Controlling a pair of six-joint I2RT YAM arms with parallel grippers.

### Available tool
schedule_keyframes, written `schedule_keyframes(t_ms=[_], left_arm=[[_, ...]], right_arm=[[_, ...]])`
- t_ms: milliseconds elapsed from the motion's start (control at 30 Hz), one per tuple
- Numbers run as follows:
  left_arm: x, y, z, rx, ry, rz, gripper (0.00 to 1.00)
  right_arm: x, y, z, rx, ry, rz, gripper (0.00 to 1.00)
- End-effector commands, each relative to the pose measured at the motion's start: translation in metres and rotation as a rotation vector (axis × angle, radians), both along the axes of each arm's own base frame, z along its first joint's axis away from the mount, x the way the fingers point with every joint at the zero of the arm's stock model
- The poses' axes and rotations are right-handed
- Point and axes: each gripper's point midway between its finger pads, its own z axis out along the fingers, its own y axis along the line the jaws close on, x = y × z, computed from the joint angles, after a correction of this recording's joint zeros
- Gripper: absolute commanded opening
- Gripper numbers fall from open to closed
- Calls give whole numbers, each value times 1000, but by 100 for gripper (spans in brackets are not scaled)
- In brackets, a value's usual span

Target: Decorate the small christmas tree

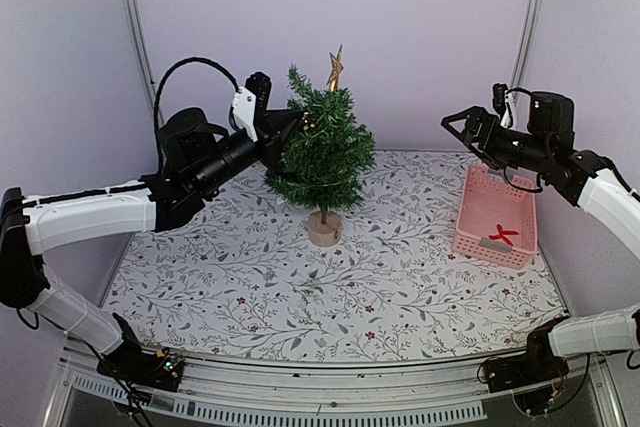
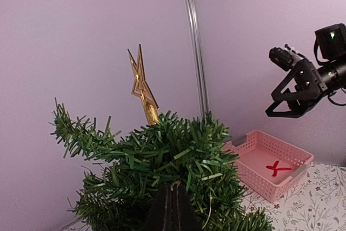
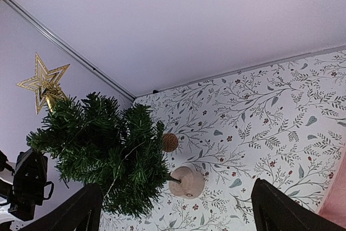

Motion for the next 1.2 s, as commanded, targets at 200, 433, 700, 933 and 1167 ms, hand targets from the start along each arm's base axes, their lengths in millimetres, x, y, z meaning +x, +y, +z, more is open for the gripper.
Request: schedule_keyframes(t_ms=[200, 433, 700, 933, 1167], left_arm=[[6, -4, -6, 2, 15, -48, 0], [2, -13, -12, 50, 1, -94, 0], [7, -18, -25, 131, 21, -88, 4], [0, -10, 4, 90, -16, -80, 25], [-15, 5, 33, 47, -40, -76, 47]], right_arm=[[6, 0, -14, -6, 41, -4, 99], [7, 5, -20, 5, 67, 20, 99], [11, 10, -21, 7, 75, 40, 99], [13, 9, -21, -4, 69, 37, 99], [21, -14, -24, -35, 77, -9, 99]])
